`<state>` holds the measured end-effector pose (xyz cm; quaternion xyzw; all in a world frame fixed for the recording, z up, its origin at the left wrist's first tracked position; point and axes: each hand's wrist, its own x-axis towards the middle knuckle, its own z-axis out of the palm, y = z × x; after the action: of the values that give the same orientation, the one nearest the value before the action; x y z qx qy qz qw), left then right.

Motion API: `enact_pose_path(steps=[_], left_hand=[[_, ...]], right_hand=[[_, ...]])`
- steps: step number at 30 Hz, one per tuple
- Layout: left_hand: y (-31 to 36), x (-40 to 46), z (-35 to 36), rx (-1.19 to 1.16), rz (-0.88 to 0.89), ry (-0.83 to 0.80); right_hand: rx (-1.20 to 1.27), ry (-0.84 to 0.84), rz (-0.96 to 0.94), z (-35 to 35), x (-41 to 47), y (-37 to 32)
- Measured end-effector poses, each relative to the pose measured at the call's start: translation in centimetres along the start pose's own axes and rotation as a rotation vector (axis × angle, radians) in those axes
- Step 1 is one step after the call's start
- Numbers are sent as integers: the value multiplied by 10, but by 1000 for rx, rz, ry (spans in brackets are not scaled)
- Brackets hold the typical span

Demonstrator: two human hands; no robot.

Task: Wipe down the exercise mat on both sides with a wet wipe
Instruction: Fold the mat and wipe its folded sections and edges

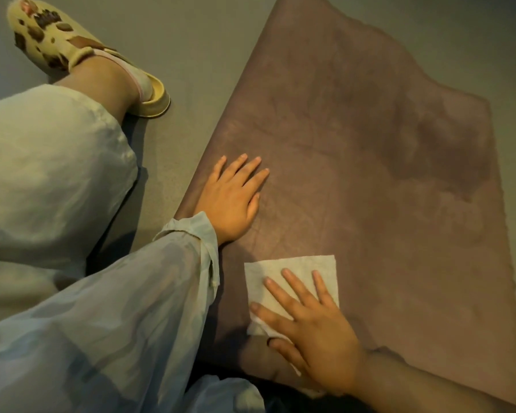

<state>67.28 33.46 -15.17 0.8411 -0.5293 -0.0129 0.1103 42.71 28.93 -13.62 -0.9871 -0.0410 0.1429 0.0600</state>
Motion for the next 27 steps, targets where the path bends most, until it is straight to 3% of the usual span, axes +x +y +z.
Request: enact_pose_path(steps=[3, 7, 9, 13, 15, 20, 23, 27], left_hand=[[-1, 1, 2, 1, 6, 4], [-3, 1, 2, -10, 10, 2], [-3, 1, 4, -12, 16, 24], [-3, 0, 7, -30, 23, 95], [-2, -1, 7, -34, 21, 97], [-15, 24, -22, -60, 73, -46], [-46, 49, -46, 26, 329, -252], [-87, 43, -71, 324, 593, -600]], right_hand=[[-5, 29, -15, -2, 15, 41], [-8, 164, 157, -19, 63, 114], [-1, 192, 287, -27, 88, 148], [107, 176, 753, -35, 136, 187], [170, 166, 833, -36, 150, 178], [182, 171, 502, -30, 130, 107], [183, 45, 280, -27, 108, 49], [150, -39, -53, -24, 86, -22]])
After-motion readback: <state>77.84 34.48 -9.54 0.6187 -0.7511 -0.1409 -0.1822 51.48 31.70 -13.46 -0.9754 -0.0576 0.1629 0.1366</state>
